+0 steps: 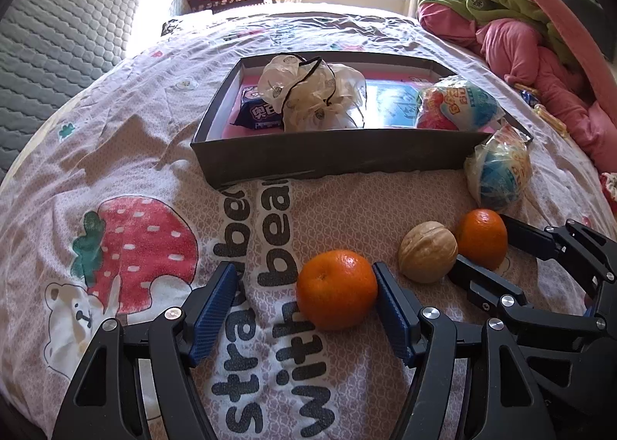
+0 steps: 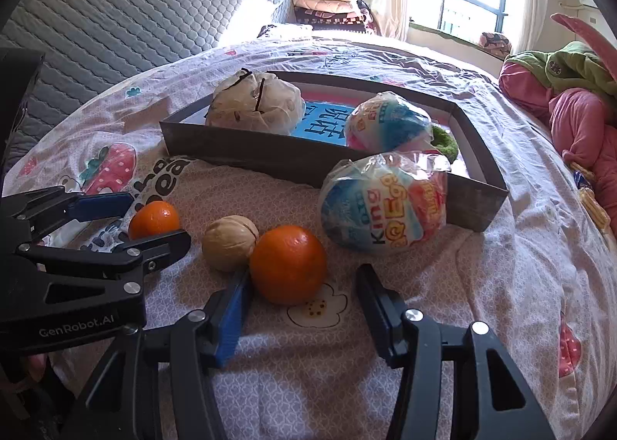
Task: Organize objects
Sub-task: 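Close the left gripper on the large orange while the right grips the small orange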
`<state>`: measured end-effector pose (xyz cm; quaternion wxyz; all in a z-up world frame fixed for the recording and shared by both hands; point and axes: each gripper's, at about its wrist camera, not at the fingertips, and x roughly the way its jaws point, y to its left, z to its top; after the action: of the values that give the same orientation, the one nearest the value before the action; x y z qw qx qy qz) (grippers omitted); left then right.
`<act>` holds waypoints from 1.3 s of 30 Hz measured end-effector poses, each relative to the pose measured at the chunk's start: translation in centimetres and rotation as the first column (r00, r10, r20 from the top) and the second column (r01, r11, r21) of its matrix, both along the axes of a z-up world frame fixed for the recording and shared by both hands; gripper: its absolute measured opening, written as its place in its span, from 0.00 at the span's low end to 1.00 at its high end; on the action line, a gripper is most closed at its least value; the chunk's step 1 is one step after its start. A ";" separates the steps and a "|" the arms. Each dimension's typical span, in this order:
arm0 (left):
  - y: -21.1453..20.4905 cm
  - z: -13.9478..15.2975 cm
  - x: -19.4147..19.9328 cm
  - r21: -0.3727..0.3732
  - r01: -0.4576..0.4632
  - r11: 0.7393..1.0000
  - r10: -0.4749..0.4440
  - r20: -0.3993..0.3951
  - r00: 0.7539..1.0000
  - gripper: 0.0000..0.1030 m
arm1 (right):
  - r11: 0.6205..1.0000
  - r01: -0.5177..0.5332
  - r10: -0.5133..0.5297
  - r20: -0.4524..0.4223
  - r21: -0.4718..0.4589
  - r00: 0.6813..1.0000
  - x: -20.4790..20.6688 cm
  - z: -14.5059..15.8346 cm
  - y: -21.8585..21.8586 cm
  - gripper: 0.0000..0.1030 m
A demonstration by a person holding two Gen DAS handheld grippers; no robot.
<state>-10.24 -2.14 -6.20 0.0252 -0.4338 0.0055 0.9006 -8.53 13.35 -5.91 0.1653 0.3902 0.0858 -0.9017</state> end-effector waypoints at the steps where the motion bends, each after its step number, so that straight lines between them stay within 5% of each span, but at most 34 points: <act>1: 0.0 0.0 -0.1 0.004 0.000 1.000 0.000 -0.001 1.000 0.70 | 1.000 0.000 0.000 0.000 -0.001 1.000 -0.1 0.0 0.0 0.50; 5: 0.0 0.0 -0.4 0.013 0.000 1.000 0.000 -0.006 1.000 0.67 | 1.000 -0.009 0.009 -0.006 -0.010 1.000 -0.2 0.0 -0.2 0.43; 11: 0.7 0.1 0.0 0.008 0.033 0.999 -0.033 -0.018 0.999 0.35 | 1.000 -0.013 0.014 0.003 -0.028 1.000 0.0 0.1 -0.1 0.37; 23: 0.7 1.3 0.9 0.013 0.033 0.999 -0.032 -0.053 0.998 0.34 | 0.996 0.009 -0.010 -0.007 -0.086 1.000 0.6 1.2 1.1 0.37; 39: 1.4 6.1 1.4 0.002 0.016 1.000 -0.015 -0.147 0.989 0.34 | 0.992 0.015 -0.034 -0.158 -0.124 0.987 1.9 5.6 2.5 0.37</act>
<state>-8.79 -0.78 -0.13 0.0325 -0.3663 0.0090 0.9299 -6.68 15.88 -0.30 0.1705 0.3068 0.0386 -0.9356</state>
